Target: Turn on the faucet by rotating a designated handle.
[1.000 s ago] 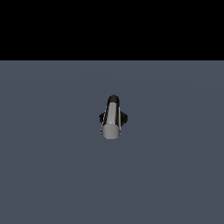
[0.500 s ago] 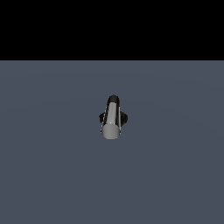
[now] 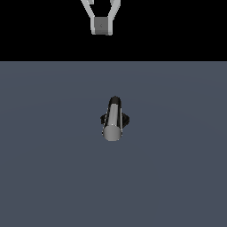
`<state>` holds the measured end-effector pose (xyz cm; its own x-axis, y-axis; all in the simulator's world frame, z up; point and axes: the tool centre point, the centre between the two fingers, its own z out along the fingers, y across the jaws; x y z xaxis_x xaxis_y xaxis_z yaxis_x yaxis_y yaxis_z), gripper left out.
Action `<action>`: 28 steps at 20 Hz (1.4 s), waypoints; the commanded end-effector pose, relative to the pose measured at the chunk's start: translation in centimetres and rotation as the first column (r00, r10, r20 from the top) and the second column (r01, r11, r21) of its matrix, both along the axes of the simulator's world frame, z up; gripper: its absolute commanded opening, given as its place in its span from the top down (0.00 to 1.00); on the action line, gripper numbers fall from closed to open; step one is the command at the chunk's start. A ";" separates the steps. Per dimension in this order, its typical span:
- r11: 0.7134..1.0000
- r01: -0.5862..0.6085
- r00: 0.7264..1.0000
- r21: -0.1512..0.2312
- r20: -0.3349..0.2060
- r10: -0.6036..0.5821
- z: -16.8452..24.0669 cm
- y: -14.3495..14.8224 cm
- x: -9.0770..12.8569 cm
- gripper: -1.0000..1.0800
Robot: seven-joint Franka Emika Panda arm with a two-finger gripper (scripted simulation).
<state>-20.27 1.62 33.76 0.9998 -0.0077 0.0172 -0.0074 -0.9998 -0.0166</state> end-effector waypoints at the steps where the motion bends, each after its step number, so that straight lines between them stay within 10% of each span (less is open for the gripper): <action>1: 1.000 -0.005 1.000 -0.001 -0.001 0.005 -2.0 0.3 0.6 1.00; 28: 0.999 -0.047 0.999 -0.012 -0.015 0.047 -20.9 3.4 6.8 1.00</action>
<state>-13.80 4.93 13.60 0.9993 0.0380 0.0017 0.0380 -0.9993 -0.0046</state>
